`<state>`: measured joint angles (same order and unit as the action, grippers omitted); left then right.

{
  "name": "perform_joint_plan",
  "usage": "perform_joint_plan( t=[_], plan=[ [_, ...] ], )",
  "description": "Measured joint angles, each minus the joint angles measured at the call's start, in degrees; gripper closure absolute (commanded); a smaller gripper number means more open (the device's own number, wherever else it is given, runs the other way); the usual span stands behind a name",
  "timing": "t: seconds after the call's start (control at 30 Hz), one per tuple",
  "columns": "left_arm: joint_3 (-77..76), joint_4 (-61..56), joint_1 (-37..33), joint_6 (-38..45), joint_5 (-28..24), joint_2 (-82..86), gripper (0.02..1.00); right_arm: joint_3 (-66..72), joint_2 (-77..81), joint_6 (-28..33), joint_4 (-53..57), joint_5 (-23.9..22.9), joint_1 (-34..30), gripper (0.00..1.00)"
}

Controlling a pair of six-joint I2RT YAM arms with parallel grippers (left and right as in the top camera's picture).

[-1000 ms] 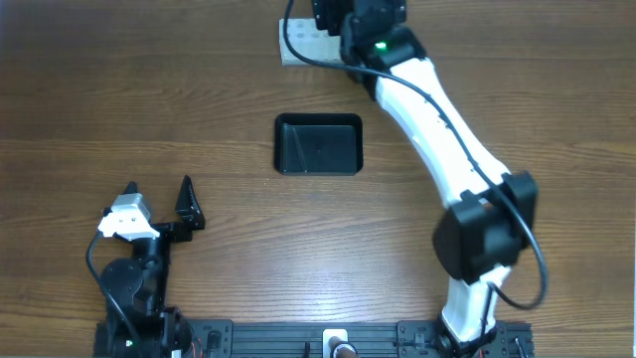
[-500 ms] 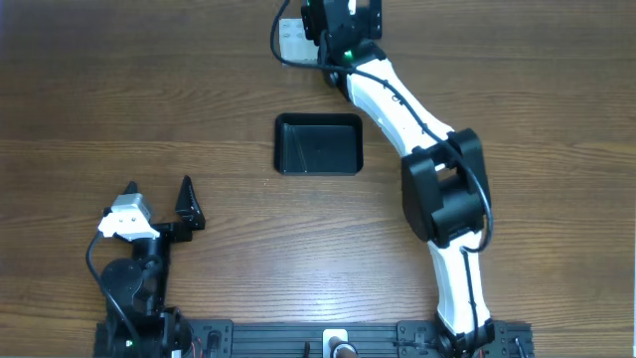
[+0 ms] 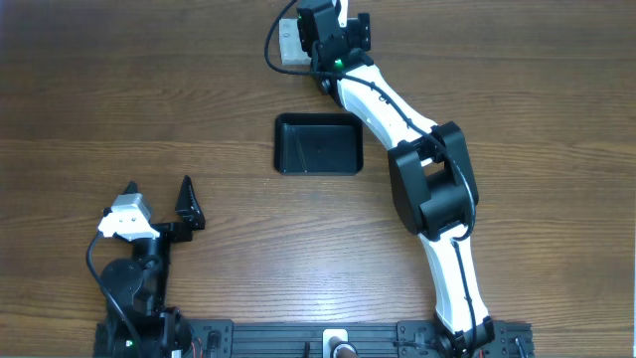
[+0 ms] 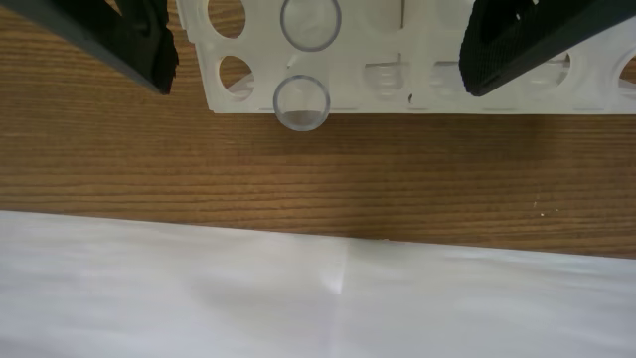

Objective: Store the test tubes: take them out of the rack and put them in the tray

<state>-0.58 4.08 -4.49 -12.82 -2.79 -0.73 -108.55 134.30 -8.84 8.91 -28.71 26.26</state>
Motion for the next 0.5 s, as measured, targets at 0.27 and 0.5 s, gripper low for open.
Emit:
perform_joint_plan(
  t=[0.27, 0.5],
  plan=[
    [0.0, 0.0, 0.0, 0.0, 0.0, 0.0, 0.020, 0.0, 0.0, -0.2, -0.1, 0.0, 0.0, 0.143],
    [0.0, 0.0, 0.0, 0.0, 0.0, 0.0, 0.020, 0.0, 0.6, -1.7, -0.1, 0.0, -0.1, 0.137]
  ],
)
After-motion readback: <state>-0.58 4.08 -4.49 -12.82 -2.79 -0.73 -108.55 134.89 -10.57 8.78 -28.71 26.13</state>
